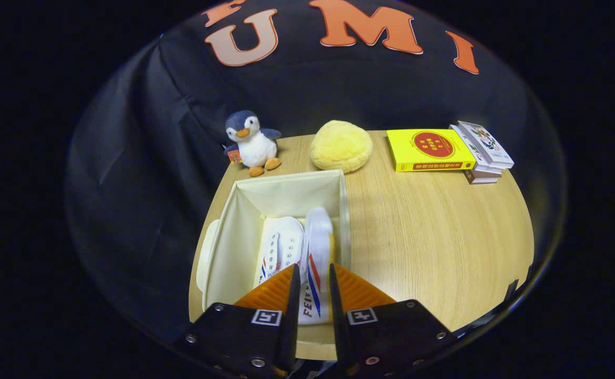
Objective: Open the storage box then place both shoes into the box .Put the left shoe in first, then the right shoe, with the right side of both shoes facing outward in a uniform manner.
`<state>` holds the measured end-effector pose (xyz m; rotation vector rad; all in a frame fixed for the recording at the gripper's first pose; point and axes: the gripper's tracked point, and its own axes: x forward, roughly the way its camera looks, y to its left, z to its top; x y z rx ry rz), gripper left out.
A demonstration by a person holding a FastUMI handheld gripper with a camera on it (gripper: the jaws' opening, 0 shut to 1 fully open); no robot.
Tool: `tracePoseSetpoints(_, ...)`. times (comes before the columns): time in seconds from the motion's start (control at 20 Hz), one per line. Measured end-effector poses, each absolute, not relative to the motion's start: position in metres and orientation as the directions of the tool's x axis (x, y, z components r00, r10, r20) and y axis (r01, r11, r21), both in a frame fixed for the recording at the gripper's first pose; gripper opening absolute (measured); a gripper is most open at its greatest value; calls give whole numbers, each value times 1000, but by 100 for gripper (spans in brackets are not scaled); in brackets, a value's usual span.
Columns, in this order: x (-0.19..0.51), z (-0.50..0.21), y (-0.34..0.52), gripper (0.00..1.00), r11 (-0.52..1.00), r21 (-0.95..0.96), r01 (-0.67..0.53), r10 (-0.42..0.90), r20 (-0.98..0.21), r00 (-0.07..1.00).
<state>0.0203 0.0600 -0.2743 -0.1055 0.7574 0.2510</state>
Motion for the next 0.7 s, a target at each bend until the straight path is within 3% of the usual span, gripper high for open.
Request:
tracePoseSetpoints(0.25, 26, -263, 49, 85, 977, 40, -209, 187, -632, 752)
tracePoseSetpoints(0.35, 29, -260, 38, 98, 984, 50, -168, 163, -612, 773)
tracePoseSetpoints(0.7, 50, -234, -6, 99, 992, 78, -101, 127, -483, 867)
